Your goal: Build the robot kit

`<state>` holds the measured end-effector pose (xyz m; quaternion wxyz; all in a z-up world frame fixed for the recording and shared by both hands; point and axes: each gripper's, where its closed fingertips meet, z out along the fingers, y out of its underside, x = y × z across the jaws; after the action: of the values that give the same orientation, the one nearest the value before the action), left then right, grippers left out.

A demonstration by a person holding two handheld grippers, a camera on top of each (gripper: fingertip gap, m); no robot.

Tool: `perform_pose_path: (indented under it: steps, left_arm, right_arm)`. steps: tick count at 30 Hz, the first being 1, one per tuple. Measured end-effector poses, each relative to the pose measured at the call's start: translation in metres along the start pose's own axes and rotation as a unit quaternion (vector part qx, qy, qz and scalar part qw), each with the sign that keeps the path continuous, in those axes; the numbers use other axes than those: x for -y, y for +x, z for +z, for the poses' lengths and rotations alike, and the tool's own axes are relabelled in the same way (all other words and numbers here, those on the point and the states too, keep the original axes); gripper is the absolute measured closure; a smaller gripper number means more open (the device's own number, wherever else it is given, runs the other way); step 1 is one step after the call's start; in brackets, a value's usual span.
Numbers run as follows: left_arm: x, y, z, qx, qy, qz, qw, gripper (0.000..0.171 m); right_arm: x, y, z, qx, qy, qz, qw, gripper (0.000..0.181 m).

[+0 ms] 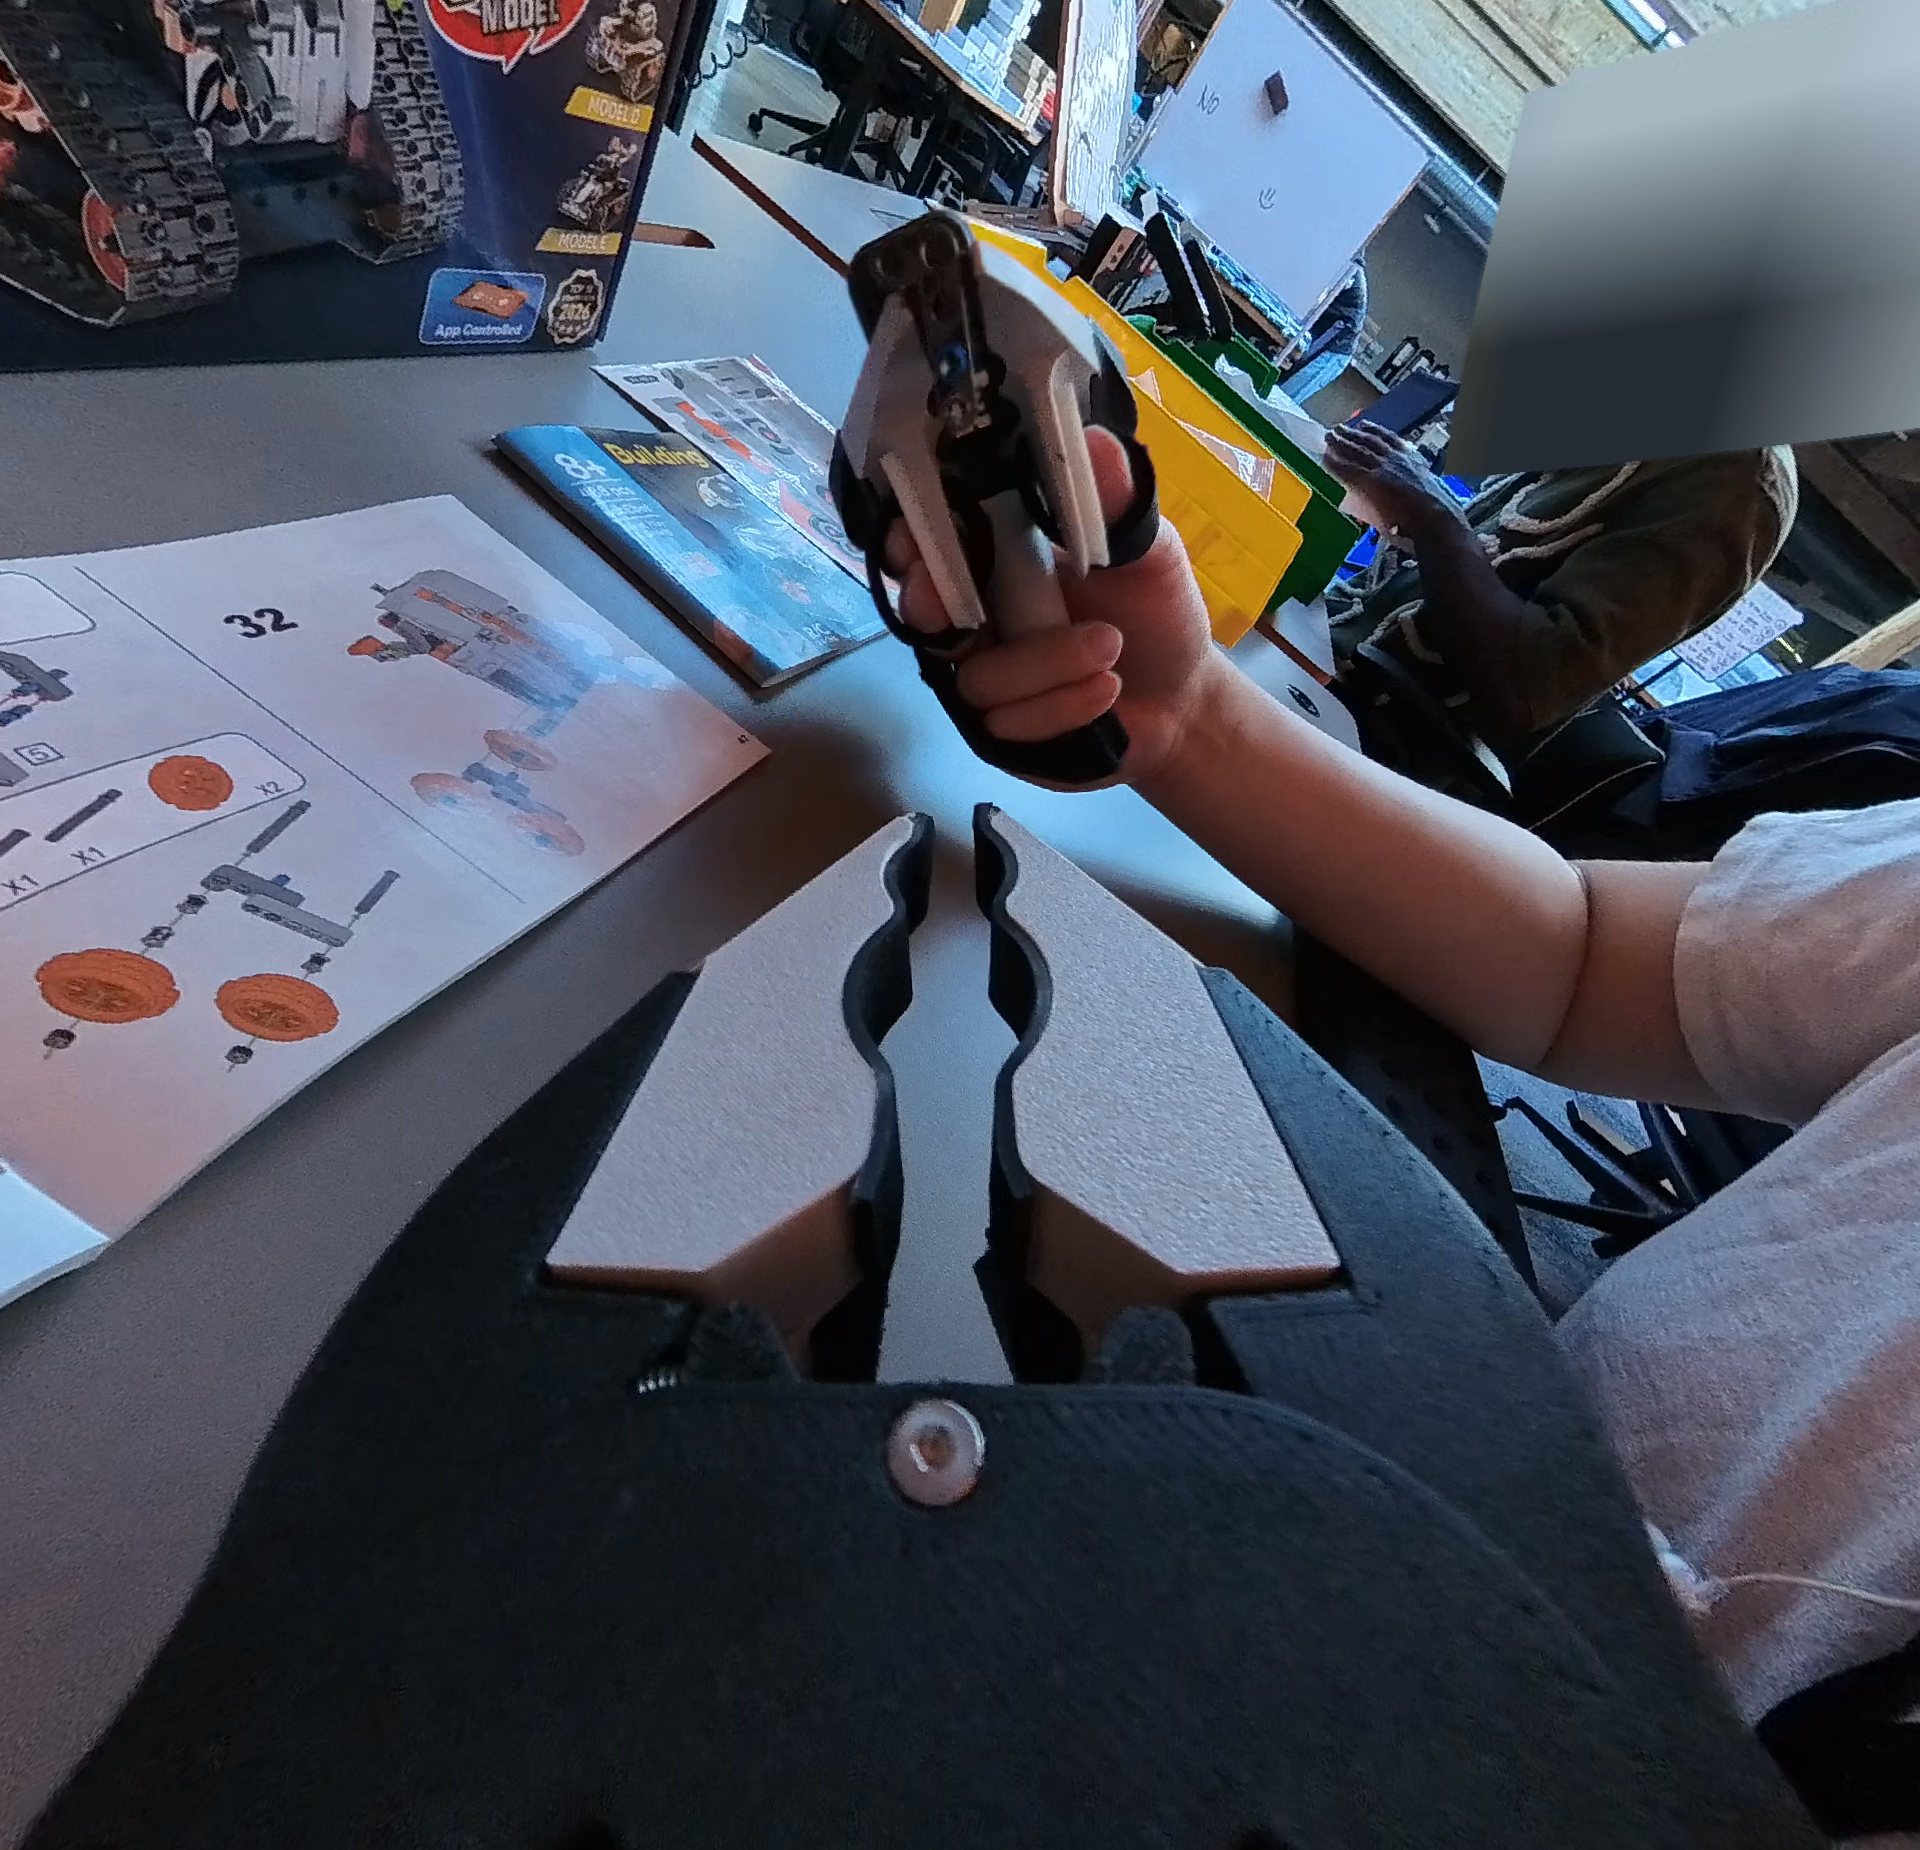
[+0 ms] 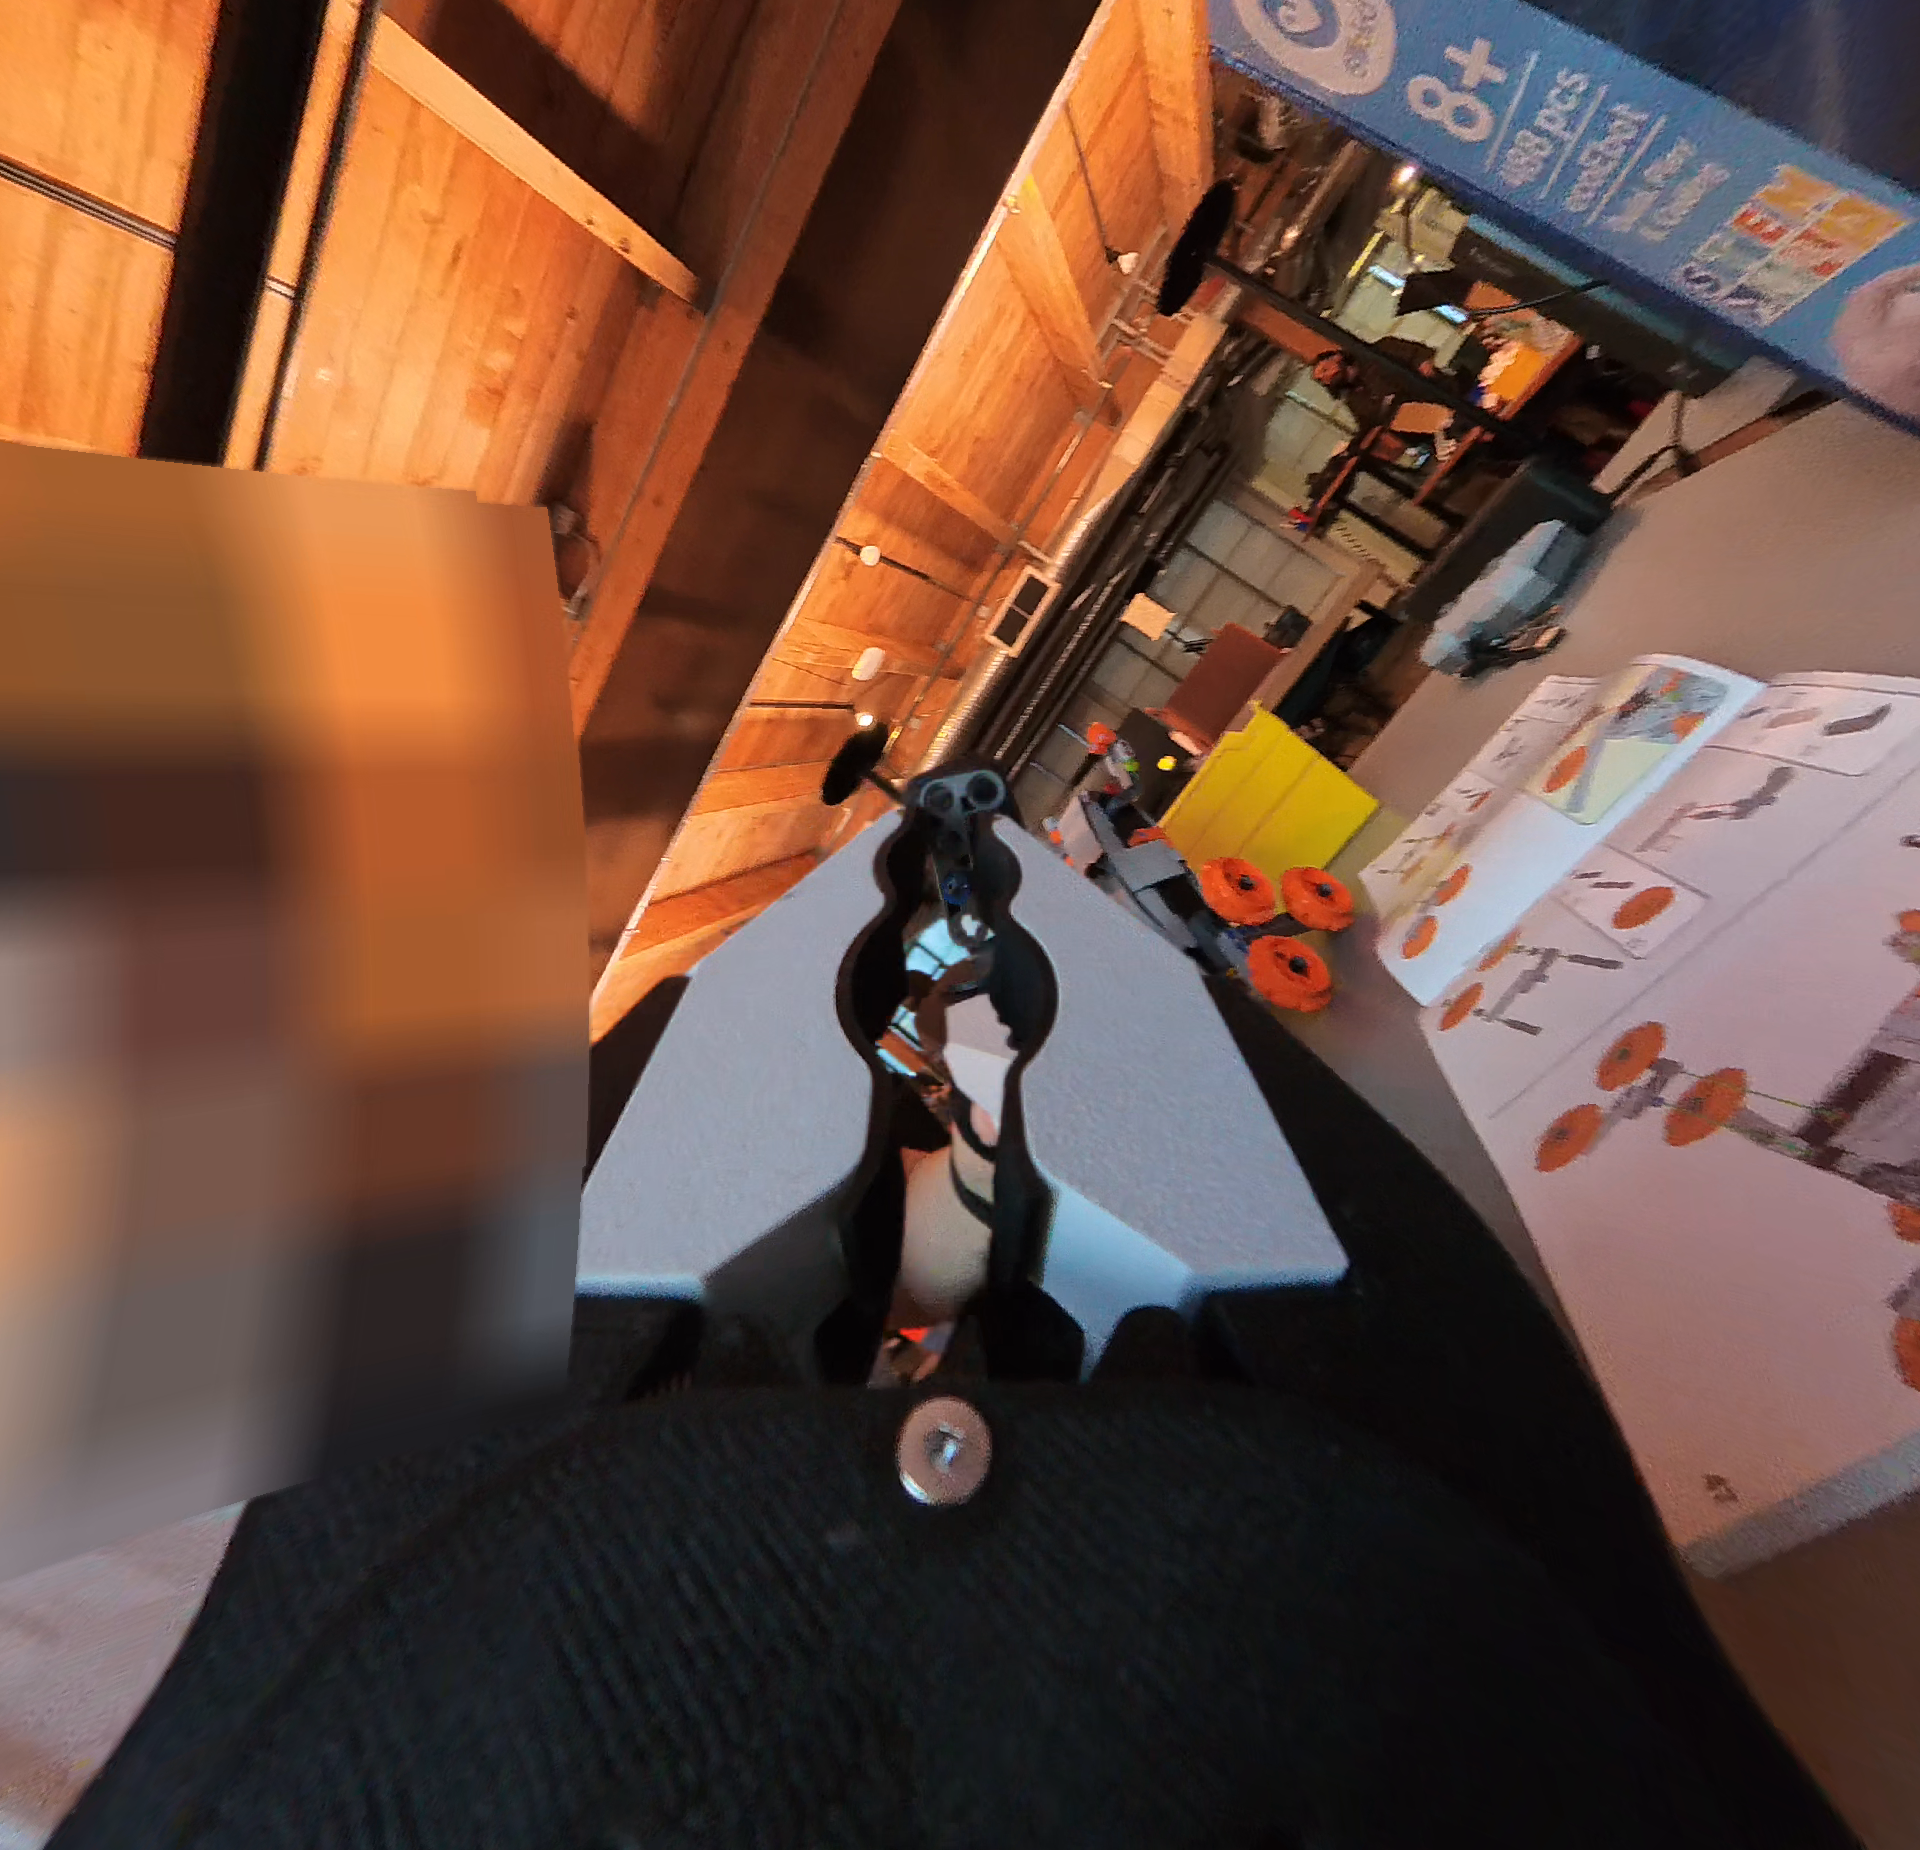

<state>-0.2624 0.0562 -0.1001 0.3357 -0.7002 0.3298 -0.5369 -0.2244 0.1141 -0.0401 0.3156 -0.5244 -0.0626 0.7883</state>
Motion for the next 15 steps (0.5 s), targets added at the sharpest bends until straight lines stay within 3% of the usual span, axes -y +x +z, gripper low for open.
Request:
perform_pose_path:
  steps: [10, 15]
  left_arm:
    - [-0.005, -0.001, 0.001, 0.004, -0.015, -0.004, 1.0, 0.164]
    - [-0.011, -0.003, -0.003, 0.045, -0.05, 0.005, 0.998, 0.159]
  right_arm:
    - [-0.009, 0.005, 0.006, -0.045, -0.018, -0.031, 0.998, 0.172]
    - [-0.012, 0.004, 0.009, -0.04, -0.021, -0.028, 0.999, 0.173]
